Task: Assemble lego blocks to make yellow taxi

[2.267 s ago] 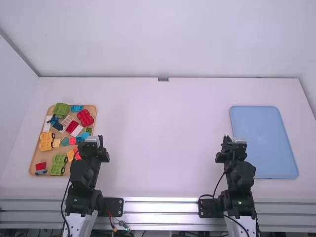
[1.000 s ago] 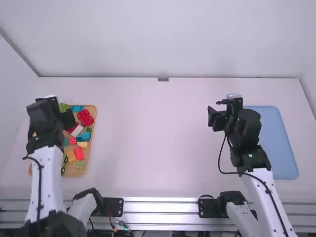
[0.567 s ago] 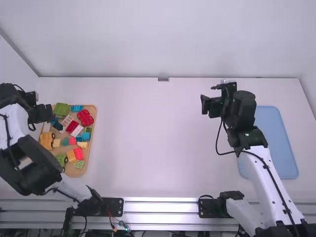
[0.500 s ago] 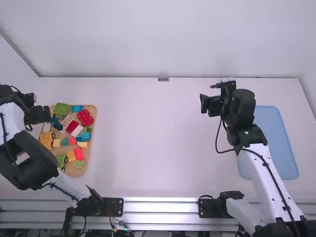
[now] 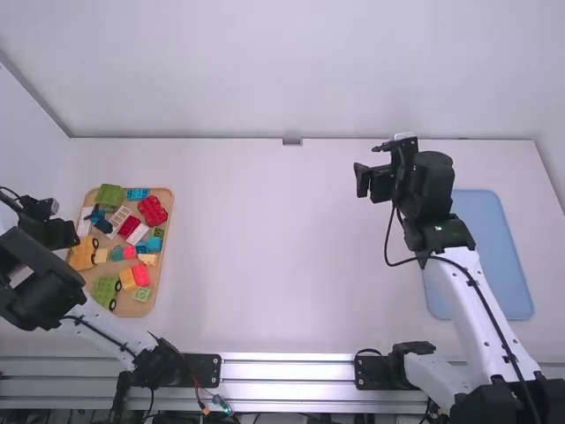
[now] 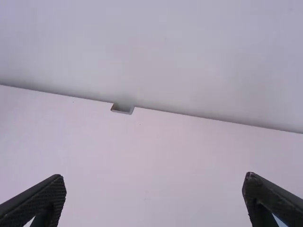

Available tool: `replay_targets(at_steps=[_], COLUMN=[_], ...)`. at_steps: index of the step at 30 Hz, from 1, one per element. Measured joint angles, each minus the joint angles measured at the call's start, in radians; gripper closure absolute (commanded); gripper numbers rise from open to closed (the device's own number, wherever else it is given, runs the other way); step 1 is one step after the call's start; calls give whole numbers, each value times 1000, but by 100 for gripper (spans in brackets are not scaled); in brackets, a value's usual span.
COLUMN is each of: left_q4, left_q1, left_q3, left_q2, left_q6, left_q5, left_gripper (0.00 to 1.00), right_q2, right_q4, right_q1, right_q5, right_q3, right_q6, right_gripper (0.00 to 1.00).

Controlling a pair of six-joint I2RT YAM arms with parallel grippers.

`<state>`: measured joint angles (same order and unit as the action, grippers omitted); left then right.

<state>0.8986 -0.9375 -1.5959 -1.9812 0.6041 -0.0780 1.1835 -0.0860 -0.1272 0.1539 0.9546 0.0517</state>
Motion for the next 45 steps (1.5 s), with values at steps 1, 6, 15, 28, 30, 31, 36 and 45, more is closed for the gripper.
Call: replay_targets(at_steps=[1,6,15,28,30,31,36,45], left_q4=[4,3,5,5,-6,-14,-52,-109], left_q1=[-2,-1,-1,-1,-1,-1,-1,26], left_q3=[0,0,0,0,0,0,3,56], left_q2=[-13,-53,-97,-164,-169,-169,-169,-169], left_q6=[5,14,46,67,63,62,54,71], left_q5=[0,0,0,12,29,35,45,48], left_gripper=[22,22,24,28,28,29,28,39], right_q2=[0,0,0,0,0,0,0,0], right_q4=[1,8,8,12,17,17,15,16], right_q1=[0,0,0,0,0,0,0,0], right_q5=[0,0,0,0,1,1,0,0], right_q3=[0,0,0,0,0,0,0,0], right_q6=[3,3,5,6,3,5,5,6], right_gripper=[2,2,2,2,2,2,2,2])
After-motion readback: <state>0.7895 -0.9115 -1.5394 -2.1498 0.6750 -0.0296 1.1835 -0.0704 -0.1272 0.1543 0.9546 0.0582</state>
